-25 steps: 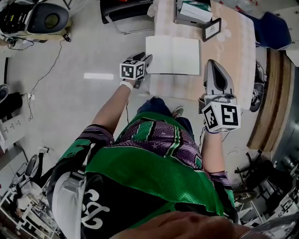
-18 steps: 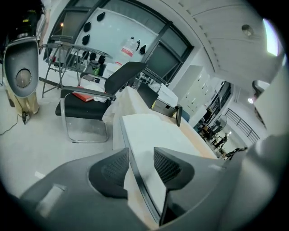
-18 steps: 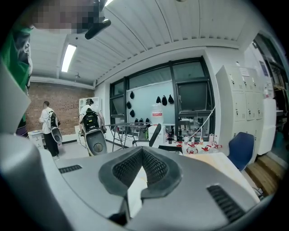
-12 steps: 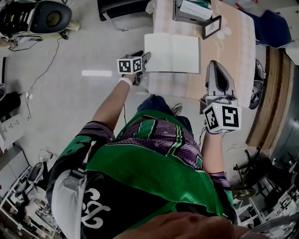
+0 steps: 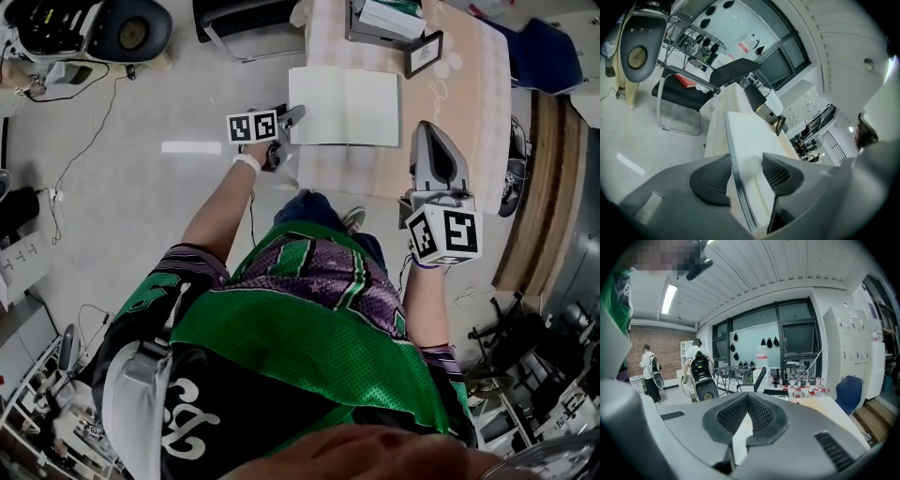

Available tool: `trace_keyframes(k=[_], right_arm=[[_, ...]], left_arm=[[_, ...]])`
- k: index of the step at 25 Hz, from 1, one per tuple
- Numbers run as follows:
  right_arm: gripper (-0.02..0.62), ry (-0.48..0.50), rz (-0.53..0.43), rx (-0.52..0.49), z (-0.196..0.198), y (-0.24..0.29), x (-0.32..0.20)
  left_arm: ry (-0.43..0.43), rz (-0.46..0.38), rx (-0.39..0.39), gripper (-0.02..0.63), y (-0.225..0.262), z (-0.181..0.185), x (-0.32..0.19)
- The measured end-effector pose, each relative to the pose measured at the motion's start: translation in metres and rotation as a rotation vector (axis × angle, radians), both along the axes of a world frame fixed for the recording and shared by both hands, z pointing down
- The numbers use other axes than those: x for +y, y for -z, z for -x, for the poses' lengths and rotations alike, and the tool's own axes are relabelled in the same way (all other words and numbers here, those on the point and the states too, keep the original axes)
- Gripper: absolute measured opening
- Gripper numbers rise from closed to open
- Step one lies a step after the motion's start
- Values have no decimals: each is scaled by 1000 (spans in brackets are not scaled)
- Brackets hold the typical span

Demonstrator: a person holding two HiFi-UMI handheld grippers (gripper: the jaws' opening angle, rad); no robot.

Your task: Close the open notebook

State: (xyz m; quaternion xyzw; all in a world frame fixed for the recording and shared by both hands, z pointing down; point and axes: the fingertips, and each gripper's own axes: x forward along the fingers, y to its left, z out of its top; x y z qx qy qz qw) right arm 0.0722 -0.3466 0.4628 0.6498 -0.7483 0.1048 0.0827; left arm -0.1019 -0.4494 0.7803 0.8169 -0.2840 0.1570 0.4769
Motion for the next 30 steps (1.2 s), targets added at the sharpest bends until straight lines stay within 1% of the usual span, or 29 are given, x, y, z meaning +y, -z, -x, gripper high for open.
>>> trace_keyframes(k=[6,14,19,22,25,30], right_arm=[[0,1,-5,-11,5,3,-1],[0,1,-28,3,13,15,-2],[0,10,-32,2,11,15,0],[0,21,-44,0,7,19,1],[0,32,-63,2,-2,27,-1],[0,36,-81,14,-31,33,-3]], left_arm=[[-20,-33,-22,209,7,1,1],[-54,-90,-46,204,19,2,3],[-57,-120,-48,196,27,0,3],[-47,-136,-51,195,34,-2,4],[-30,-160,-83,193,45,-1,4],[6,-190,-88,193,55,-8,4]])
